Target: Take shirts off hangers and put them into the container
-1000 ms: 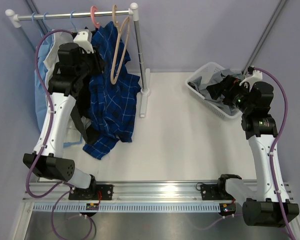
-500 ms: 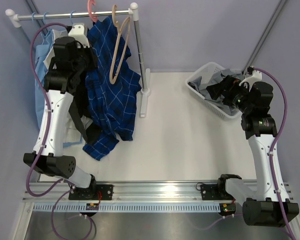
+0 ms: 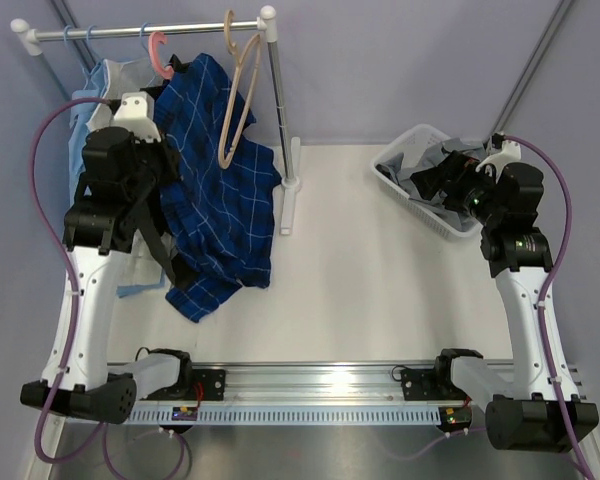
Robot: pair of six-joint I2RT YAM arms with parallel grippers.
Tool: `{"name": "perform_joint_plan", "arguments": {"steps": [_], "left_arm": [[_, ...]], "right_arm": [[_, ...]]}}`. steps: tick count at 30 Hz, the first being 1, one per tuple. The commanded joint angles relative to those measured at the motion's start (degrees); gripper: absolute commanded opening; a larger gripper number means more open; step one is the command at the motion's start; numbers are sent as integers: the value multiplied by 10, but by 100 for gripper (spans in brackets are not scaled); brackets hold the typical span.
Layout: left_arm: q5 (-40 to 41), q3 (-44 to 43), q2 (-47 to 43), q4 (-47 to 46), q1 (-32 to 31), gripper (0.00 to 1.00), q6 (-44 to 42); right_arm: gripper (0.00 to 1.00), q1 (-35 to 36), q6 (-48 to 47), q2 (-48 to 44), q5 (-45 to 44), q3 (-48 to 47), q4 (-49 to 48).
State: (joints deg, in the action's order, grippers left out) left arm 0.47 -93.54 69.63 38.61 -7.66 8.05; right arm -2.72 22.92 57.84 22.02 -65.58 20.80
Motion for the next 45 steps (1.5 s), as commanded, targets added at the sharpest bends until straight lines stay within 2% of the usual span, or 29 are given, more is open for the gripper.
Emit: {"name": "perform_joint_plan", "arguments": {"steps": [1, 7, 11, 15, 23, 29, 45], "left_arm": [[-1, 58, -69, -43, -1, 0, 6], [-39, 142, -139, 10, -1, 0, 15], [-60, 253, -190, 13, -2, 0, 36], [-82, 309, -226, 29, -4, 0, 37], [-120, 329, -280, 52, -10, 0, 17], [-179, 332, -326, 64, -10, 0, 10], [-327, 314, -360, 96, -17, 0, 3]], "right_arm": [[99, 9, -4, 3, 7, -2, -24], [99, 9, -4, 5, 14, -1, -27], [99, 9, -4, 6, 14, 1, -28], [99, 10, 0, 10, 23, 5, -36], [99, 10, -1, 17, 27, 5, -38], [100, 10, -1, 21, 29, 6, -41], [99, 13, -9, 21, 58, 5, -56]]}}
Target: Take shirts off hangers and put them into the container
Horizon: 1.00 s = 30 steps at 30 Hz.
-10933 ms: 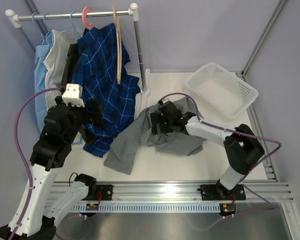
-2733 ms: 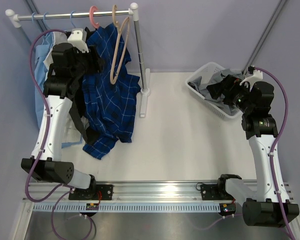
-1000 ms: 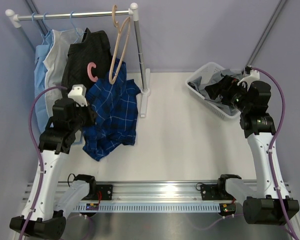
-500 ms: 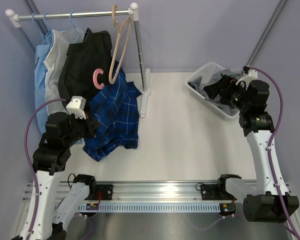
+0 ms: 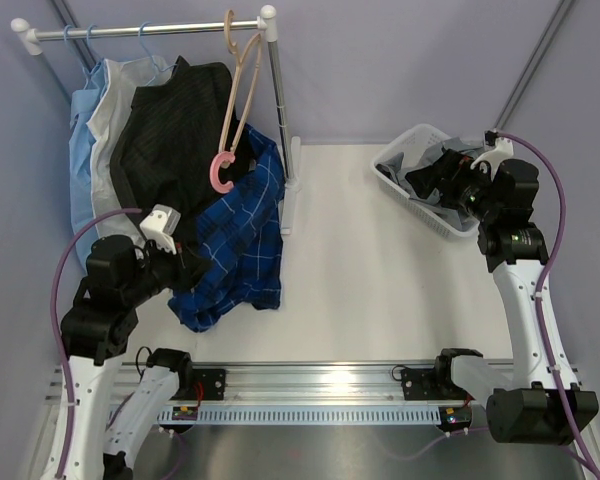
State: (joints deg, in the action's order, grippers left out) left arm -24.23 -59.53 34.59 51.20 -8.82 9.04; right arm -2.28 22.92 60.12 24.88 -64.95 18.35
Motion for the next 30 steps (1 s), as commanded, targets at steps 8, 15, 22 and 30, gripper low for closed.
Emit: {"name": "perform_joint_plan", "arguments": {"steps": [8, 15, 22, 30], "left_arm": [[-179, -109, 44, -31, -19, 0, -13], [-205, -275, 137, -32, -23, 0, -12], [-218, -483, 255, -33, -35, 0, -9], [-156, -436, 272, -32, -118, 0, -57]], "right_arm": [[99, 77, -59, -7, 40, -19, -34], [99, 98, -79, -11, 24, -19, -34], [99, 99, -82, -18, 6, -17, -31], [99, 99, -89, -18, 5, -12, -38]]}}
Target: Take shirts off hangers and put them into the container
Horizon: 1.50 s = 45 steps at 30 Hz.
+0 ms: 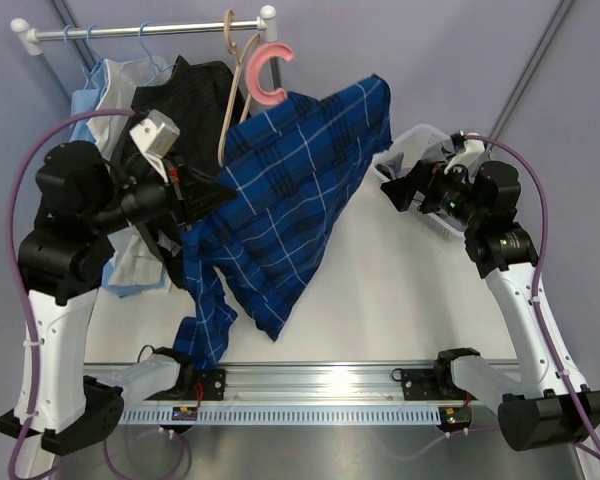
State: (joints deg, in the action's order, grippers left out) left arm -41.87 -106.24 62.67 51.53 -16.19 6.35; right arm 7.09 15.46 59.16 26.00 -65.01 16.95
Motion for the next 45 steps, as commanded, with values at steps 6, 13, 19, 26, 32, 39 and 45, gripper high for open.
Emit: {"name": "perform_joint_plan", "arguments": {"steps": [6, 13, 19, 26, 32, 39, 45], "left_arm": [[224, 221, -16, -95, -164, 0, -45], [293, 357, -19, -231, -215, 0, -7], [313, 373, -4, -260, -242, 0, -4], [314, 367, 1, -260, -245, 0, 0], [308, 372, 4, -265, -247, 0, 1], [303, 371, 4, -268, -256, 0, 0], [302, 372, 1, -267, -264, 0, -3]], "right_arm": [[98, 39, -32, -7, -1, -1, -53], [98, 92, -50, -9, -21, -6, -84], [97, 158, -74, 26, -54, -41, -95], [95, 245, -85, 78, -93, -82, -106], [95, 282, -94, 107, -132, -114, -125], [92, 288, -100, 143, -130, -156, -128], [85, 288, -96, 170, -129, -179, -126]]}}
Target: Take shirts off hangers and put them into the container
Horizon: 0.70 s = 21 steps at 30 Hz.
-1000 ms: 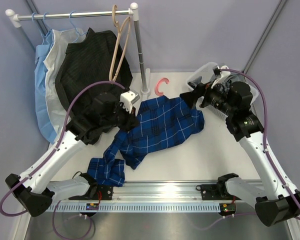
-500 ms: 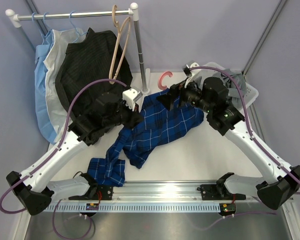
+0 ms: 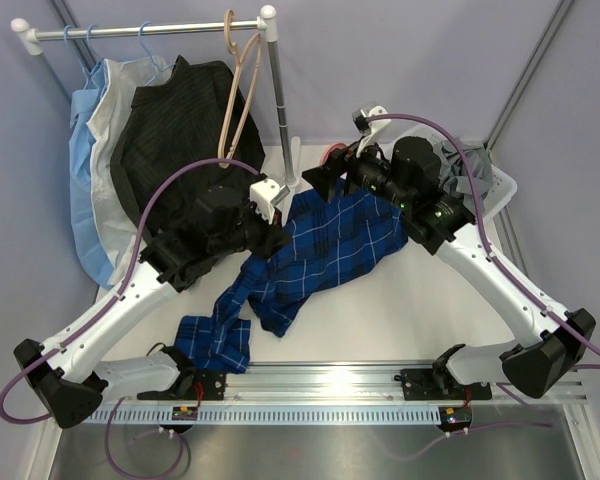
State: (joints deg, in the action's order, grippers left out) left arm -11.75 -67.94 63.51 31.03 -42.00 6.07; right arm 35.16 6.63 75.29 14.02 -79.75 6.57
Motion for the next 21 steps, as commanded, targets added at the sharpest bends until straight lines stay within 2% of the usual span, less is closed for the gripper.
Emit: {"name": "perform_joint_plan", "arguments": {"steps": [1, 10, 16, 17, 20, 21], "left_arm": [[3, -11, -8, -62, -5, 0, -1], [2, -16, -11, -65, -7, 0, -4], [3, -18, -5, -67, -17, 0, -7], [3, -18, -4, -68, -18, 0, -7], [3, -18, -3, -67, -19, 0, -7], [4, -18, -2, -67, -19, 0, -8]], "right_arm": [[83, 8, -6, 13, -9, -34, -19], [70, 9, -6, 18, -12, -30, -17], [50, 11, -5, 28, -10, -41, -19], [50, 11, -6, 28, -11, -41, -18], [40, 12, -10, 28, -15, -41, -22], [32, 11, -10, 28, -18, -42, -20]]}}
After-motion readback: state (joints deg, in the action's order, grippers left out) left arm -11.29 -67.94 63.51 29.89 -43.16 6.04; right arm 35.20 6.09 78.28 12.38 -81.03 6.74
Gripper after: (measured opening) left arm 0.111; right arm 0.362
